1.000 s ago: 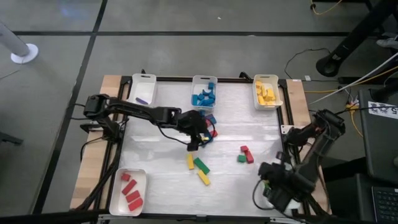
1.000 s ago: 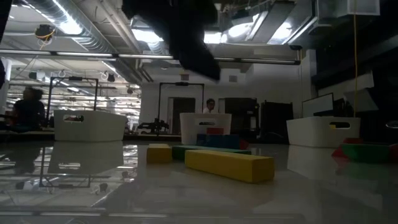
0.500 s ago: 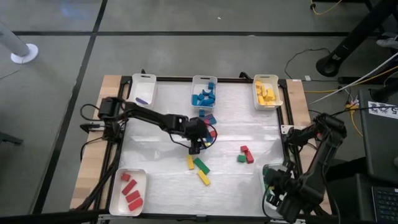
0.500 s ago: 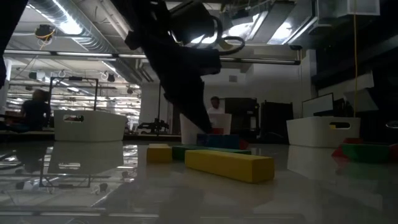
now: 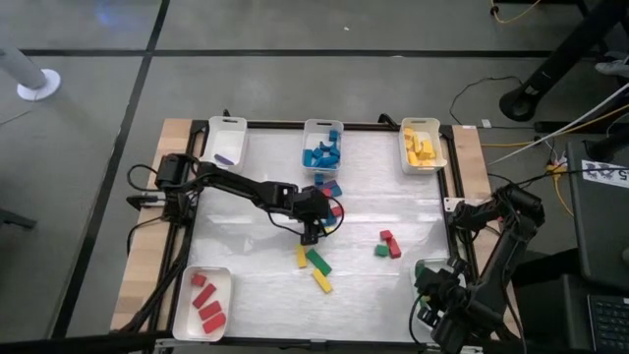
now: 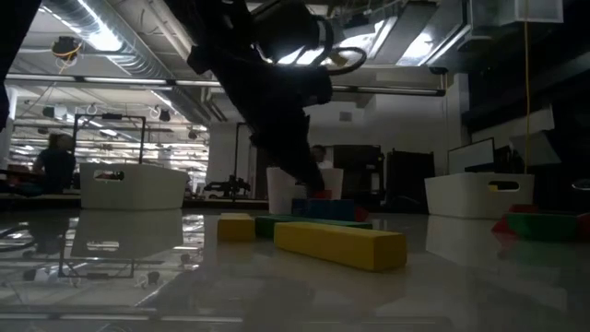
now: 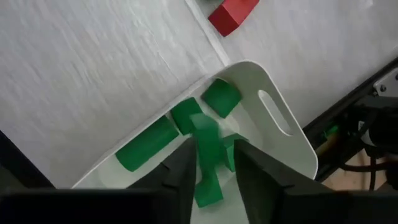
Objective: Sort blocks
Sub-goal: Put the green block into the bottom right white bin, then put the blue block into the top center white bin, then put the red block into the bottom left white bin
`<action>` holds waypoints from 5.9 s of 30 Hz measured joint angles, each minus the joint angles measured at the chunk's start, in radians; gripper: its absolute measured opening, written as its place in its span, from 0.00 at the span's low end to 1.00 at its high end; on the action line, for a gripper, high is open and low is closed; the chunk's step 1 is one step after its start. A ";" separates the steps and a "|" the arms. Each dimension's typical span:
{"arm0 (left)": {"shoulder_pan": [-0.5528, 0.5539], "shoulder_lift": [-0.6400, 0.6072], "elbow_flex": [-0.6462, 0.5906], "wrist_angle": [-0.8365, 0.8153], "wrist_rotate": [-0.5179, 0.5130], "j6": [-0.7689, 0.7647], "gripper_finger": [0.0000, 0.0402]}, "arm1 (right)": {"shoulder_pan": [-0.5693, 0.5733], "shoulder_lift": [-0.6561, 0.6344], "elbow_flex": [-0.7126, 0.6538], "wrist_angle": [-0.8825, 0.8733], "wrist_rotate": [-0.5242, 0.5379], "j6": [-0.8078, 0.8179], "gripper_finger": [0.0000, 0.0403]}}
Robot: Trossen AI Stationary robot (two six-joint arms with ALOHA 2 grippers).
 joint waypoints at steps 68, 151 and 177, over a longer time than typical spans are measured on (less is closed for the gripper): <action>-0.102 0.111 0.002 0.081 -0.283 -0.127 0.12 | 0.000 0.000 0.000 0.017 0.160 -0.006 0.43; 0.268 -0.148 0.055 -0.350 -0.223 0.030 0.42 | -1.404 -0.002 -0.267 0.661 -0.303 -1.638 0.43; 0.225 -0.148 0.048 -0.363 -0.224 0.023 0.42 | -1.401 -0.002 -0.430 0.955 -0.243 -1.720 0.43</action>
